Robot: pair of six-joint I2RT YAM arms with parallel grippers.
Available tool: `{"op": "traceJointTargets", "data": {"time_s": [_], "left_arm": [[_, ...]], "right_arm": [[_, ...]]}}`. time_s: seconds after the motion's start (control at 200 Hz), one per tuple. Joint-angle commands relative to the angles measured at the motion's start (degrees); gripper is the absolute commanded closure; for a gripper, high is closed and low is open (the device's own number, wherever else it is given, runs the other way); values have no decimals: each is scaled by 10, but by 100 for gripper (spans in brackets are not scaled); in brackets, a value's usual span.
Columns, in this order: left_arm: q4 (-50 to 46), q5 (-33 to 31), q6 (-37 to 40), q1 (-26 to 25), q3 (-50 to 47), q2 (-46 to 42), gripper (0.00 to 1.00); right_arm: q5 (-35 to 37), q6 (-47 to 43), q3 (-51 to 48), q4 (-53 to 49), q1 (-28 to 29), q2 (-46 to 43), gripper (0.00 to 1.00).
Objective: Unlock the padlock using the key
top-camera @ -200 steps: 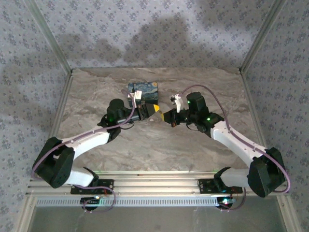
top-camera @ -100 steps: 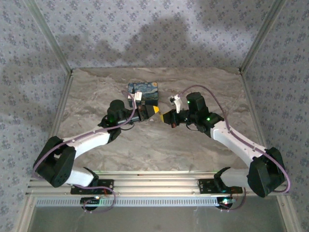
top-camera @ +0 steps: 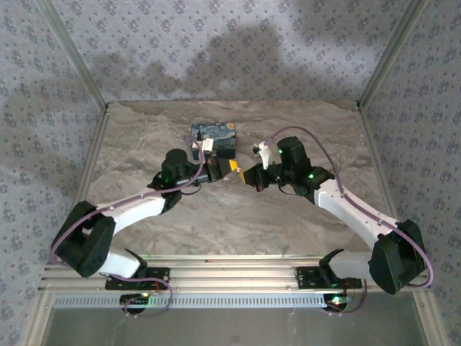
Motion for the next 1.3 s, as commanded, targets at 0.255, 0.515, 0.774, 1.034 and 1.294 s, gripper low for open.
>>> {"op": "traceJointTargets", "data": {"time_s": [0.255, 0.515, 0.774, 1.034, 1.294], "left_arm": [[-233, 9, 223, 20, 71, -64, 100], [-450, 35, 488, 28, 153, -153, 100], [-633, 105, 601, 31, 258, -134, 100], [-690, 199, 635, 43, 310, -92, 100], [-714, 256, 645, 47, 340, -58, 100]], "right_arm": [[-12, -77, 38, -135, -7, -56, 52], [-91, -81, 27, -163, -58, -147, 46], [-160, -83, 68, -140, -56, -121, 46], [-164, -88, 83, -130, -13, -90, 48], [-150, -84, 84, -105, 19, -64, 50]]}}
